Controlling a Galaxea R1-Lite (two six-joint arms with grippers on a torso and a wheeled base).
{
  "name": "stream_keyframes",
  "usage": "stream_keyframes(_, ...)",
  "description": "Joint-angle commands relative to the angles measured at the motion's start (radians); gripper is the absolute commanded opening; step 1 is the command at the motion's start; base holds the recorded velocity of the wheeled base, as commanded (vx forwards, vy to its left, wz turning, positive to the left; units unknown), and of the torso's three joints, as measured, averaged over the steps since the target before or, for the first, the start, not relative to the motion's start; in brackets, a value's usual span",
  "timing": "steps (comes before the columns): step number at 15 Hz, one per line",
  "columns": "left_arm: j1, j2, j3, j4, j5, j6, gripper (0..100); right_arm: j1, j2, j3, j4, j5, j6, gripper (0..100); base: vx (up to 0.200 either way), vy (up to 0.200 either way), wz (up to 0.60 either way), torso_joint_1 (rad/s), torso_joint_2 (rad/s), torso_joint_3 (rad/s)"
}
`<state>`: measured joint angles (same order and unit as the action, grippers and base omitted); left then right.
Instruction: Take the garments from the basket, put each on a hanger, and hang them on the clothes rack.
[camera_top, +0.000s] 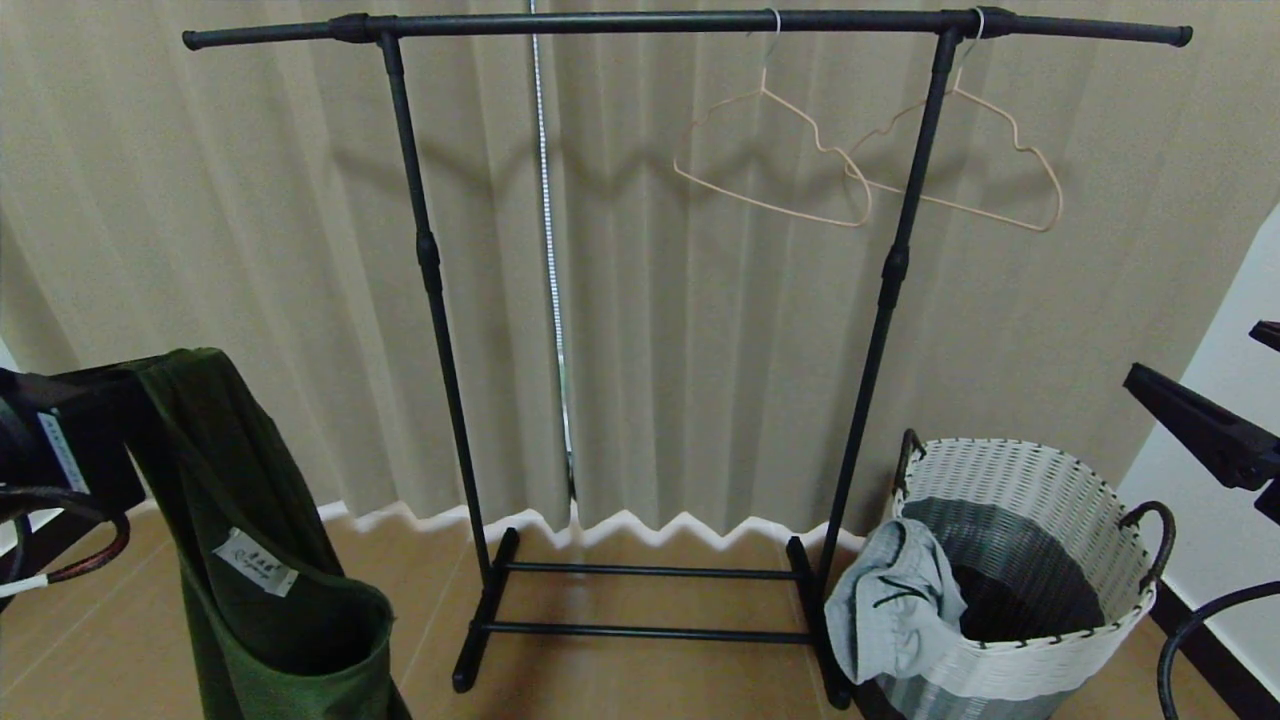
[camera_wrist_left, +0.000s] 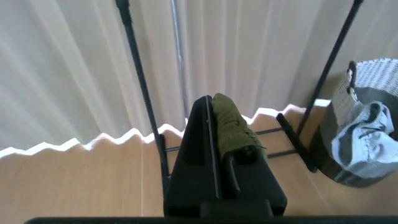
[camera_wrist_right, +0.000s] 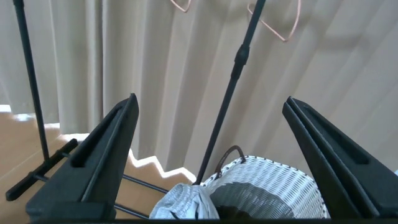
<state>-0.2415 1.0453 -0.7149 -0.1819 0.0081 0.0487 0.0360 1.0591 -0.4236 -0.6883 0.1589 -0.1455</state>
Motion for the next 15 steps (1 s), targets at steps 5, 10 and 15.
stream_keyframes(5, 0.114, 0.065, -0.02, -0.025, -0.085, 0.02, 0, -0.001, 0.009, 0.011, 0.006, -0.004, -0.002, 100, 0.0, 0.0, 0.0, 0.0, 0.0, 0.0)
stream_keyframes(10, 0.11, 0.107, -0.02, -0.028, -0.086, 0.057, 0, -0.002, 0.01, 0.08, 0.001, 0.002, -0.163, 100, 0.0, 0.0, 0.0, 0.0, 0.0, 0.0)
stream_keyframes(15, 0.11, 0.102, -0.014, -0.028, -0.086, 0.057, 0, -0.036, 0.032, 0.055, -0.005, 0.002, -0.131, 100, 0.0, 0.0, 0.0, 0.0, 0.0, 0.0)
